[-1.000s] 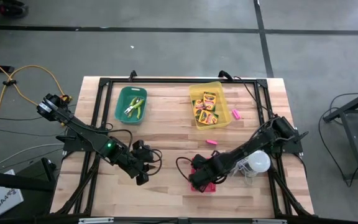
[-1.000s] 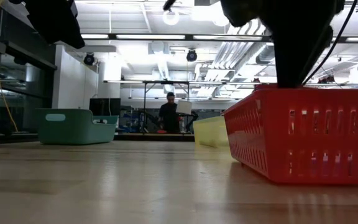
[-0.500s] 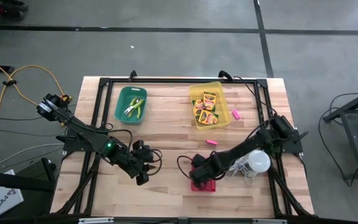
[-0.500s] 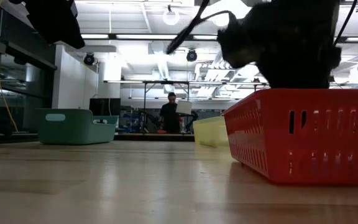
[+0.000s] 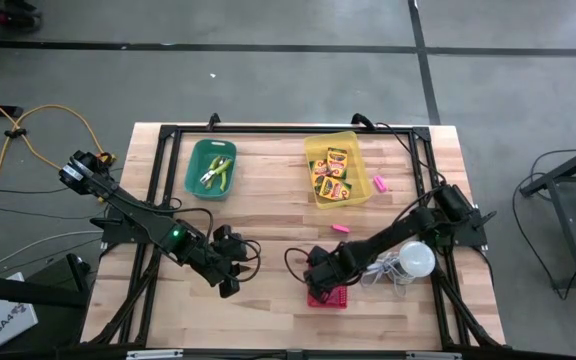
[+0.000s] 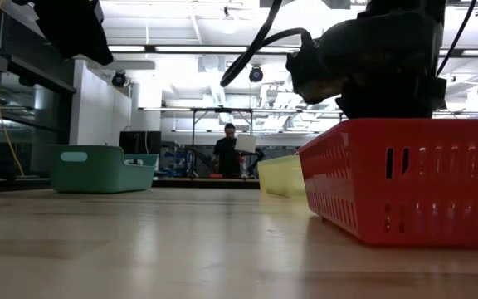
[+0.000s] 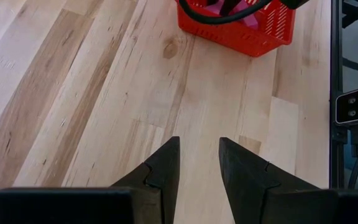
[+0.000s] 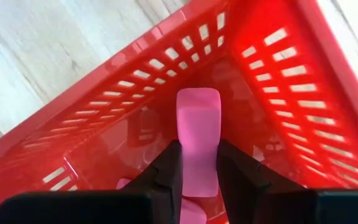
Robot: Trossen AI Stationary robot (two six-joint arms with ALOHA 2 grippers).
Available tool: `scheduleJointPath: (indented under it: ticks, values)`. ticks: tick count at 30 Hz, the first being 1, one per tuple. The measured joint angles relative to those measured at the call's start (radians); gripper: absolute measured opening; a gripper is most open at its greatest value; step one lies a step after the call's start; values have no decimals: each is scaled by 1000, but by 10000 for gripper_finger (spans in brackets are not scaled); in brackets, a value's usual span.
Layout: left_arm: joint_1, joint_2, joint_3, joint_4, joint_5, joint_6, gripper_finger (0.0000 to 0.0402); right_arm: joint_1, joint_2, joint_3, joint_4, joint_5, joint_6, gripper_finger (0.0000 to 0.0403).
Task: Pick & Place School Supplies
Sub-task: Put the pink eraser into the red bin
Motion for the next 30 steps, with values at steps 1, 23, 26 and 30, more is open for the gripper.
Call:
scheduleJointPath:
  ticks: [1, 23, 26, 30]
  values:
    - [0, 0, 0, 0, 0, -1, 108, 0, 0, 0, 0, 0, 0, 72]
    - [0, 0, 0, 0, 0, 0, 108, 0, 0, 0, -1, -51, -2, 131]
    - [0, 0, 0, 0, 0, 0, 108, 0, 0, 0, -1, -77, -19, 125]
    - [0, 0, 0, 0, 0, 0, 108, -8, -17, 1, 7, -109, -25, 117]
